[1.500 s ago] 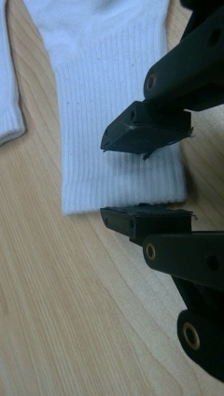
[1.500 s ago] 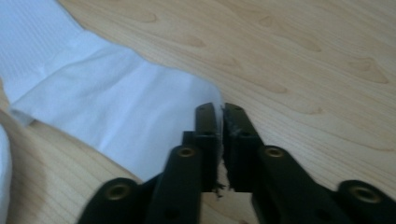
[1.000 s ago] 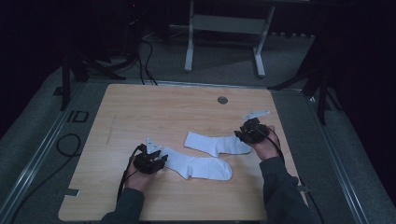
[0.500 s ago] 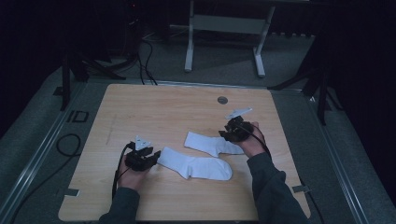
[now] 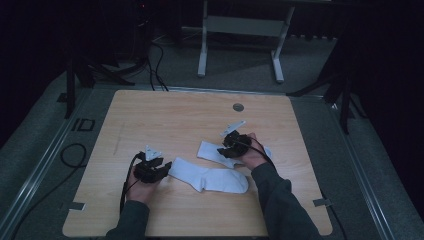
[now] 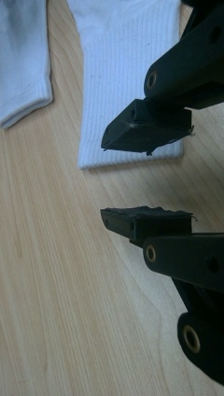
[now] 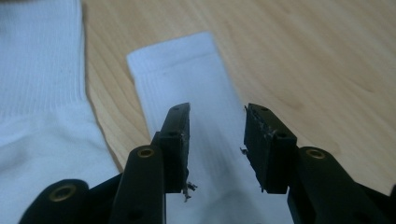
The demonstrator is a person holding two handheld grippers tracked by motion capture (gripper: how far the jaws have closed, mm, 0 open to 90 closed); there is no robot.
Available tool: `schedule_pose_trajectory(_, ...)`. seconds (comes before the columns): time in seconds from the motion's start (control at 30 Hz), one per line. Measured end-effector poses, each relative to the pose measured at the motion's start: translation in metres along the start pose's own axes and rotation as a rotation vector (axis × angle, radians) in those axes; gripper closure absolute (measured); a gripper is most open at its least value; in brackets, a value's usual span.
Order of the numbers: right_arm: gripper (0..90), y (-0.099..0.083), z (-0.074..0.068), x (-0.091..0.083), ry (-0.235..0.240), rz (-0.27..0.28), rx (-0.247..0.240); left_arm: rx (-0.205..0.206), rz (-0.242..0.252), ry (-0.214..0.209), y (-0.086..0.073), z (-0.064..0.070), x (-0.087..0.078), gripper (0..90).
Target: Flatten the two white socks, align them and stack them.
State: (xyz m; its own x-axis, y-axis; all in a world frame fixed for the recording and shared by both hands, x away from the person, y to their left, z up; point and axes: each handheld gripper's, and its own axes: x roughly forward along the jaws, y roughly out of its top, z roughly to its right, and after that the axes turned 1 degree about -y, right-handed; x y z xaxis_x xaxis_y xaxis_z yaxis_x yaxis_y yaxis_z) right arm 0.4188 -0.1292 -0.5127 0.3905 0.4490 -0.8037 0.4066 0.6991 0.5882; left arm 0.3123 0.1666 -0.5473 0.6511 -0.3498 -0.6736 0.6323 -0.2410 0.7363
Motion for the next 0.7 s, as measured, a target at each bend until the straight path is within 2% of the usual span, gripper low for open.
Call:
schedule_pose_trajectory(0.07,60.3,0.001,-0.002,0.007,0.011,-0.015,-0.022,0.005,-0.004,0.000,0.000,0.001,0.000,59.8)
schedule_pose_trajectory(0.3,56.2,0.002,-0.008,0.030,0.031,-0.061,-0.046,0.008,-0.007,0.002,0.000,0.001,0.002,59.7)
schedule_pose_trajectory(0.37,55.4,0.002,-0.007,0.036,0.053,-0.074,-0.031,0.013,-0.011,0.003,0.000,0.002,0.002,59.7)
schedule_pose_trajectory(0.43,56.2,0.003,-0.002,0.038,0.080,-0.062,0.018,0.016,-0.013,0.002,0.000,0.003,0.003,59.7)
schedule_pose_trajectory(0.57,64.0,0.005,0.002,0.039,0.064,-0.065,0.027,0.027,-0.015,0.006,0.000,0.004,0.002,59.7)
schedule_pose_trajectory(0.67,80.8,0.005,0.004,0.039,0.043,-0.068,0.045,0.028,-0.017,0.009,0.000,0.004,0.002,59.7)
schedule_pose_trajectory(0.7,82.4,0.004,0.004,0.039,0.036,-0.068,0.052,0.027,-0.016,0.011,0.000,0.004,0.002,59.7)
